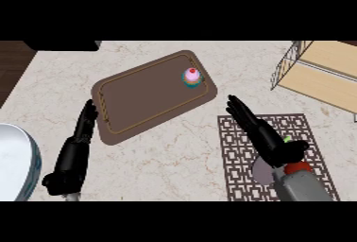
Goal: Pick the bell pepper from the placemat and place it in the tiered shelf
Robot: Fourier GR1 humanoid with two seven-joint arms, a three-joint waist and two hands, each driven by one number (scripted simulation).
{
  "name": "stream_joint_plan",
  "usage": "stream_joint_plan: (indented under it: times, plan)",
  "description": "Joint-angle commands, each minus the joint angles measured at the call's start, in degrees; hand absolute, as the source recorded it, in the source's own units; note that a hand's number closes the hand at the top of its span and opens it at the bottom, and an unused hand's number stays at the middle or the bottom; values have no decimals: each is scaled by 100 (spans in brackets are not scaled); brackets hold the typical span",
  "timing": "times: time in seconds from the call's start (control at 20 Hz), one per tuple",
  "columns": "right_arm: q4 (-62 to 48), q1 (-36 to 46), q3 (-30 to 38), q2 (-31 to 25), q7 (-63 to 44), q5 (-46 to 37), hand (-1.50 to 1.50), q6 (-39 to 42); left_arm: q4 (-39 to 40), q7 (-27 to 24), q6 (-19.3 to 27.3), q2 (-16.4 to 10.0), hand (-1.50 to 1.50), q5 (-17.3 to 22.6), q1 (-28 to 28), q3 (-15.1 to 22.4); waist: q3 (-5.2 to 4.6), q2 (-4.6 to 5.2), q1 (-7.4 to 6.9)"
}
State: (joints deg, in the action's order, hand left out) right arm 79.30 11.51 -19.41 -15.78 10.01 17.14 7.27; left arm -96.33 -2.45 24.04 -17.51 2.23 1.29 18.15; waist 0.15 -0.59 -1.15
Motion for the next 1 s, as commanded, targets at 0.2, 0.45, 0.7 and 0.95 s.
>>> stream_joint_plan:
  times: [0.2,0.45,0.7,0.95]
  plan:
    - [257,-760,1998,-1497,193,-686,150,-1879,697,830,44,-20,0,723,696,-611,-68,-44,985]
    - [-663,-1851,3051,-1958,-698,-694,150,-2952,811,1215,-320,25,0,1355,945,-765,-51,35,1044]
    - [607,-3442,3268,-1848,32,-477,-150,-2656,870,1676,-1066,-465,0,1892,622,-1099,-33,5,616]
    - [2150,-4566,3218,-2076,-334,-201,-150,-1917,1359,1750,-1168,-415,0,1880,143,-1133,-43,35,537]
